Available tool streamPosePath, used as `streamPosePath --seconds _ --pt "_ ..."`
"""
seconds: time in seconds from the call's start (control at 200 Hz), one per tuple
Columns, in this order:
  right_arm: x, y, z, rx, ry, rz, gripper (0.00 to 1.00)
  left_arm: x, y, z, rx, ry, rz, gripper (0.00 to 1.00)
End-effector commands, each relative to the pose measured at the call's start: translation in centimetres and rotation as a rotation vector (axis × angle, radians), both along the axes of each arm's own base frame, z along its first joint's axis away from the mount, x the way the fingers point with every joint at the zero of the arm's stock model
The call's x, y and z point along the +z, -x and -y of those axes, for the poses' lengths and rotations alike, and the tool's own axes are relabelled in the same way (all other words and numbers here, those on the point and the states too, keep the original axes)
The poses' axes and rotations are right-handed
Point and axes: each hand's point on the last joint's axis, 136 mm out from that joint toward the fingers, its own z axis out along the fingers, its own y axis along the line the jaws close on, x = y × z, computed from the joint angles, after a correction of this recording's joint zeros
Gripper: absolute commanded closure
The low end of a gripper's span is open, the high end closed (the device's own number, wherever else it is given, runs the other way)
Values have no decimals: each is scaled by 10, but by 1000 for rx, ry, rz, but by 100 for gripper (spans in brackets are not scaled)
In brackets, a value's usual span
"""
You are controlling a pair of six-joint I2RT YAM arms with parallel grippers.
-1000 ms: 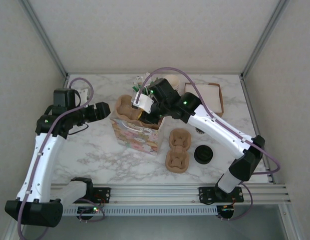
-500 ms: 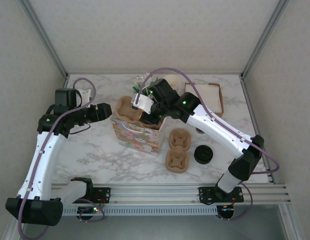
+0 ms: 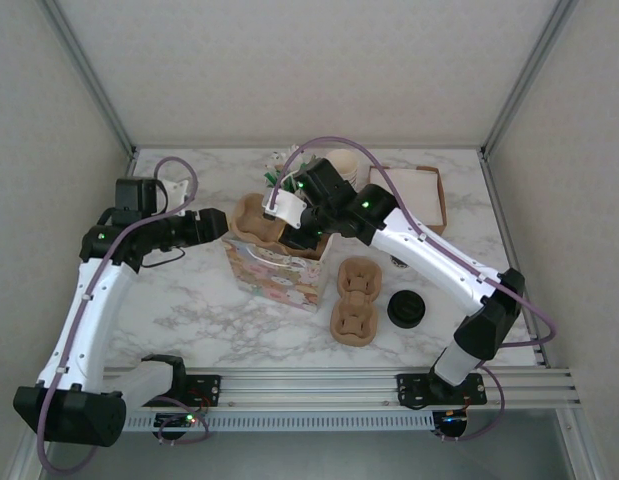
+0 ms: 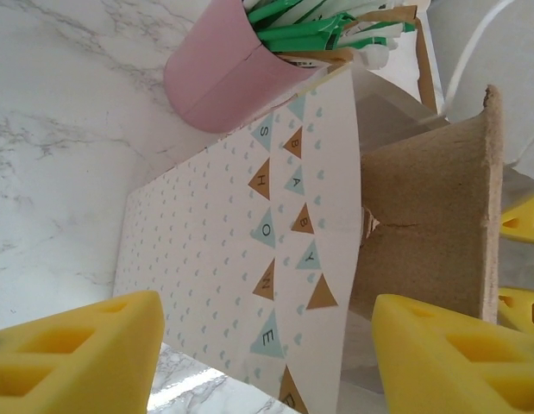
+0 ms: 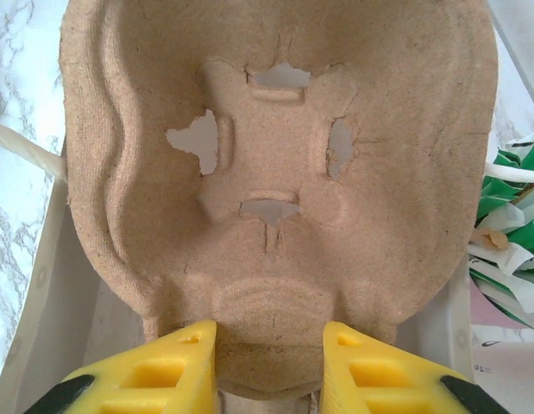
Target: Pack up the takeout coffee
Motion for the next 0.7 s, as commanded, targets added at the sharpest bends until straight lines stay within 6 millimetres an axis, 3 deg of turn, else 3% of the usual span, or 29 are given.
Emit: streamPosePath --seconds 0.0,0.476,0.696 --pt "6 1 -3 14 2 17 70 -9 4 5 -40 -14 -22 35" --pt "-1 2 1 13 41 7 70 -18 -6 -12 41 -109 -11 37" --pt "-8 1 2 16 77 -13 72 -10 -6 -13 58 -103 42 38"
